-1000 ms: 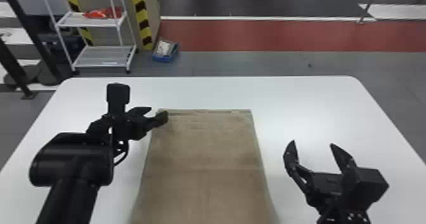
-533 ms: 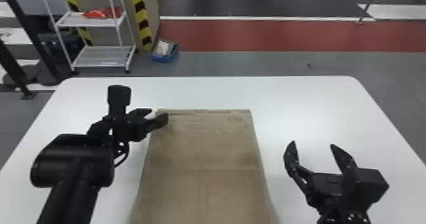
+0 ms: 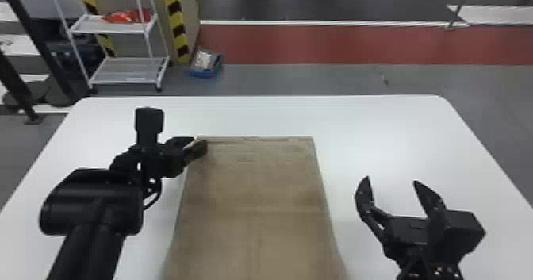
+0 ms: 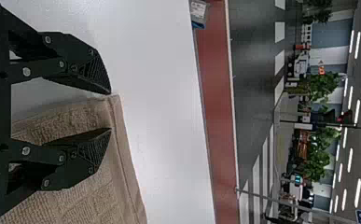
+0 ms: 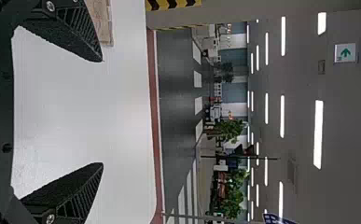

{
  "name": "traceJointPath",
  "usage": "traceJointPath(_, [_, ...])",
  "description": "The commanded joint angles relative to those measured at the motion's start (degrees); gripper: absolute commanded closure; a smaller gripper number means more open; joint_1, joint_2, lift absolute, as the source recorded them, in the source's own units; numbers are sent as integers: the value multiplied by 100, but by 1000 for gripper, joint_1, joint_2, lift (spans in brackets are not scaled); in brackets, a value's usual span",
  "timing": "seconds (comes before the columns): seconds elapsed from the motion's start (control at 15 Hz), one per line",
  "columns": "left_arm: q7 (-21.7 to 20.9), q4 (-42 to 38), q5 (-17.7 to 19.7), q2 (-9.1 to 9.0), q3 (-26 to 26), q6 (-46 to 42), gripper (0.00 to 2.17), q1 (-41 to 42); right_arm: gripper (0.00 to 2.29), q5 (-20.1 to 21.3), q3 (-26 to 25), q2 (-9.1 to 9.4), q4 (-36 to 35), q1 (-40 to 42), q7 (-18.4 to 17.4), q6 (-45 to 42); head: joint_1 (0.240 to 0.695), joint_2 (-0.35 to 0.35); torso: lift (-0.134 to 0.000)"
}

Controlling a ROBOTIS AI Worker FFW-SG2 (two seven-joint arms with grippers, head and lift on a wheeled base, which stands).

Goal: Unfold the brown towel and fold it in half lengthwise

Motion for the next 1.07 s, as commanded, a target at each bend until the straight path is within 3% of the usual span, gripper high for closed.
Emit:
traceJointPath(0.0, [-18, 1, 0, -2, -8, -122, 718, 32, 76, 0, -1, 31, 23, -13, 0, 0, 695, -11, -123])
traceJointPath(0.07, [-71, -8, 0, 7, -8, -192, 738, 41, 76, 0, -1, 31, 23, -13, 0, 0, 695, -12, -123])
traceJointPath(0.13, [-194, -8, 0, 7, -8, -245, 1119, 58, 76, 0, -1, 31, 31, -22, 0, 0, 695, -13, -123])
traceJointPath(0.2, [-220, 1, 0, 7, -8, -245, 1366, 58, 76, 0, -1, 31, 31, -31, 8, 18, 695, -15, -123])
traceJointPath(0.6, [-343, -202, 114, 7, 53, -245, 1372, 225, 76, 0, -1, 31, 31, -40, 0, 18, 695, -21, -123])
traceJointPath(0.67, [-466, -448, 343, 15, 106, -174, 1372, 322, 76, 0, -1, 31, 49, -48, 8, 18, 695, -22, -123])
traceJointPath(1.0, [-809, -1968, 809, 7, 493, 476, 1372, 972, 76, 0, 17, 31, 146, -128, 8, 35, 695, -26, -123])
